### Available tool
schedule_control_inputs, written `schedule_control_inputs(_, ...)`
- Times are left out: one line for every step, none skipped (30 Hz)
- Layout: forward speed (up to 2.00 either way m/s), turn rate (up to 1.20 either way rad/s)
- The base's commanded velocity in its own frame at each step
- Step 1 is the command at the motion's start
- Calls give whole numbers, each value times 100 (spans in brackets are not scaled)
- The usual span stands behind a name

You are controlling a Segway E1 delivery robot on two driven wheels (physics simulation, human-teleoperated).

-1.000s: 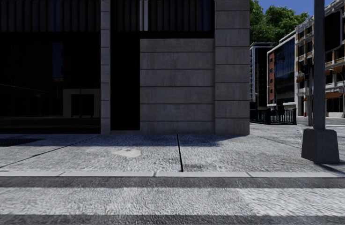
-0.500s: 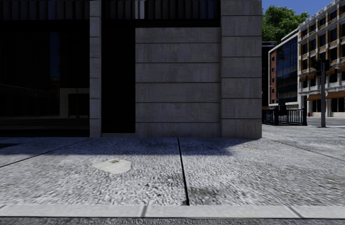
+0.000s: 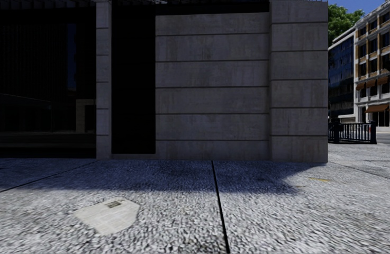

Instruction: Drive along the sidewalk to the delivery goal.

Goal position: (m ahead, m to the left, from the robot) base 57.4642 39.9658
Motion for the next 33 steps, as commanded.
schedule_control_inputs(169, 76)
schedule_control_inputs(169, 82)
schedule_control_inputs(169, 84)
schedule_control_inputs(169, 84)
schedule_control_inputs(169, 85)
schedule_control_inputs(169, 85)
schedule_control_inputs(169, 85)
schedule_control_inputs(169, 85)
schedule_control_inputs(169, 85)
schedule_control_inputs(169, 85)
schedule_control_inputs(169, 85)
schedule_control_inputs(169, 85)
schedule_control_inputs(169, 85)
schedule_control_inputs(169, 85)
schedule_control_inputs(169, 85)
schedule_control_inputs(169, 85)
schedule_control_inputs(169, 85)
schedule_control_inputs(169, 85)
schedule_control_inputs(169, 85)
schedule_control_inputs(169, 88)
schedule_control_inputs(169, 92)
schedule_control_inputs(169, 93)
schedule_control_inputs(169, 94)
schedule_control_inputs(169, 94)
schedule_control_inputs(169, 94)
schedule_control_inputs(169, 95)
schedule_control_inputs(169, 96)
schedule_control_inputs(169, 96)
schedule_control_inputs(169, 100)
schedule_control_inputs(169, 102)
schedule_control_inputs(169, 104)
schedule_control_inputs(169, 104)
schedule_control_inputs(169, 105)
